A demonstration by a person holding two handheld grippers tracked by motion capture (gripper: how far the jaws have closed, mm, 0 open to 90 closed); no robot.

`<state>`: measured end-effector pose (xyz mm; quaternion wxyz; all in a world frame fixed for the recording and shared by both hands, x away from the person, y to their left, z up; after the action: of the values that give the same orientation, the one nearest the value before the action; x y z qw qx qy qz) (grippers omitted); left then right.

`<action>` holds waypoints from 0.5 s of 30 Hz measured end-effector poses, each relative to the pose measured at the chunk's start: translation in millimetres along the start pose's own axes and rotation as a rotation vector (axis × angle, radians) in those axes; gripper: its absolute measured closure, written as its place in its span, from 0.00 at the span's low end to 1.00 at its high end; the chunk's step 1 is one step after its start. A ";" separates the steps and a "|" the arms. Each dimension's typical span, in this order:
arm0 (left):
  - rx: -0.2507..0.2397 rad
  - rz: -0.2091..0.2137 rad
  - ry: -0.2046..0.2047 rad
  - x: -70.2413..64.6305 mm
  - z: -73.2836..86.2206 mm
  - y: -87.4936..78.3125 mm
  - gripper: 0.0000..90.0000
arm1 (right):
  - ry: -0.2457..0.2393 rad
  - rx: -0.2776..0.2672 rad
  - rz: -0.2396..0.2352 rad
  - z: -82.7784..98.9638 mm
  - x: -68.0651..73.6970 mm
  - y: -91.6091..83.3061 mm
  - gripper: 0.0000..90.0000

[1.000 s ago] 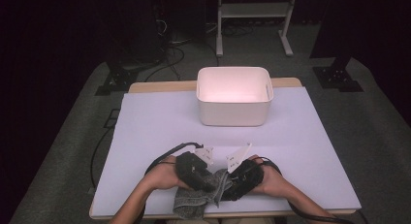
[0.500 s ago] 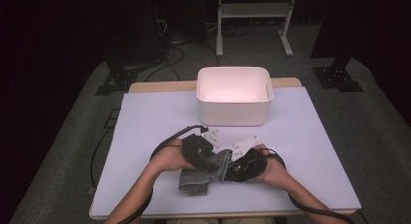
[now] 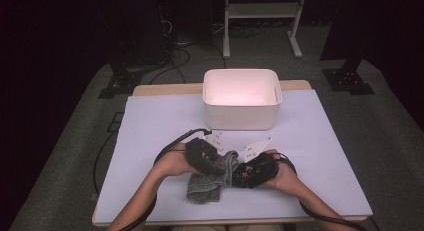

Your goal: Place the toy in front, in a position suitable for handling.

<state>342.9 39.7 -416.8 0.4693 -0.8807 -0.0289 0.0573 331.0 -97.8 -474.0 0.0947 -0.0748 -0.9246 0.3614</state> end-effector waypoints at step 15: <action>-0.019 -0.045 0.015 0.2 -6.4 -14.1 0.81 | 0.024 -0.024 0.029 13.1 1.6 -18.9 0.58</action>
<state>343.9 42.4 -401.6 0.4623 -0.8847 -0.0456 0.0400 325.2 -119.8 -470.3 0.0998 -0.0936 -0.9264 0.3508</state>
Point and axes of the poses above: each handheld gripper's, and its own axes: y roughly forward along the jaws, z roughly out of its underside, x roughly to its left, the point moved 6 cm from there along y, roughly forward along the jaws
